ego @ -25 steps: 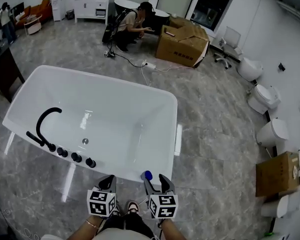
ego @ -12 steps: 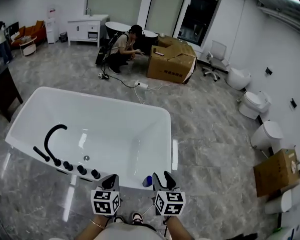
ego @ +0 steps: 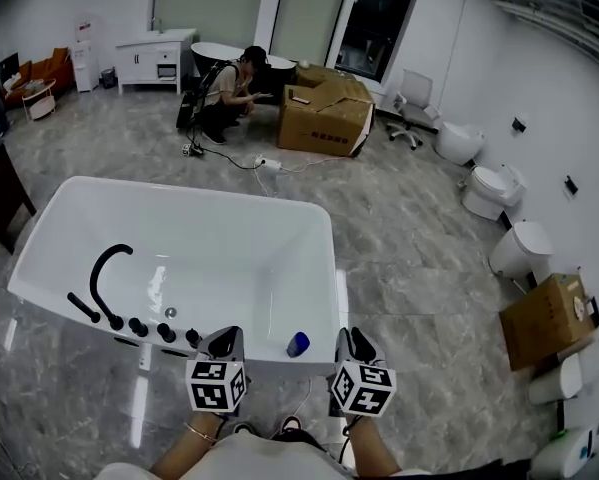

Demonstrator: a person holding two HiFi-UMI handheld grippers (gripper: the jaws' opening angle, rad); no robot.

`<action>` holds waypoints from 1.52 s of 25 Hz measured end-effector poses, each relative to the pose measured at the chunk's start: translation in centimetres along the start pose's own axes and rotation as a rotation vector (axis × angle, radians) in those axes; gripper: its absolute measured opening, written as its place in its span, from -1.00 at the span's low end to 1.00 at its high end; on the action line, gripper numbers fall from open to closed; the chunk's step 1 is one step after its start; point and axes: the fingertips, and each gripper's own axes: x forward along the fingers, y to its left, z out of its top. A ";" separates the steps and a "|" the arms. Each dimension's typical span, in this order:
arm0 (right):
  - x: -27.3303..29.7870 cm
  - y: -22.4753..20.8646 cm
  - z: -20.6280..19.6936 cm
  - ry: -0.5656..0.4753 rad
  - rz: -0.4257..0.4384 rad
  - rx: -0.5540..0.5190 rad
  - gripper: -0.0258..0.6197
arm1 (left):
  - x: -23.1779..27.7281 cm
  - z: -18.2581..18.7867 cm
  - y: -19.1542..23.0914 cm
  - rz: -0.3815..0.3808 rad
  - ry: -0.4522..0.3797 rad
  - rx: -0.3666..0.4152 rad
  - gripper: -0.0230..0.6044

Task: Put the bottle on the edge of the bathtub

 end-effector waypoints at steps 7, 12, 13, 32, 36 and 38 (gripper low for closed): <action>-1.3 -1.6 -1.0 0.028 -0.026 0.014 -0.82 | 0.0 0.5 -1.1 -0.012 -0.010 0.014 -0.89; -1.4 -2.2 -2.0 0.049 -0.021 0.034 -0.82 | 0.2 1.0 -1.3 0.000 -0.013 0.023 -0.89; -1.4 -2.4 -2.2 0.053 -0.023 0.039 -0.82 | 0.2 1.1 -1.3 0.004 -0.010 0.028 -0.89; -0.5 -2.9 -1.0 0.031 0.086 0.039 -0.84 | 0.2 1.5 -3.5 0.050 -0.014 -0.010 -0.89; -0.6 -3.3 -0.9 0.030 0.069 0.012 -0.84 | 0.2 1.7 -3.7 0.058 -0.021 -0.007 -0.89; -0.5 -3.4 -1.0 0.035 0.071 0.016 -0.84 | 0.3 1.5 -3.6 0.063 -0.017 -0.011 -0.89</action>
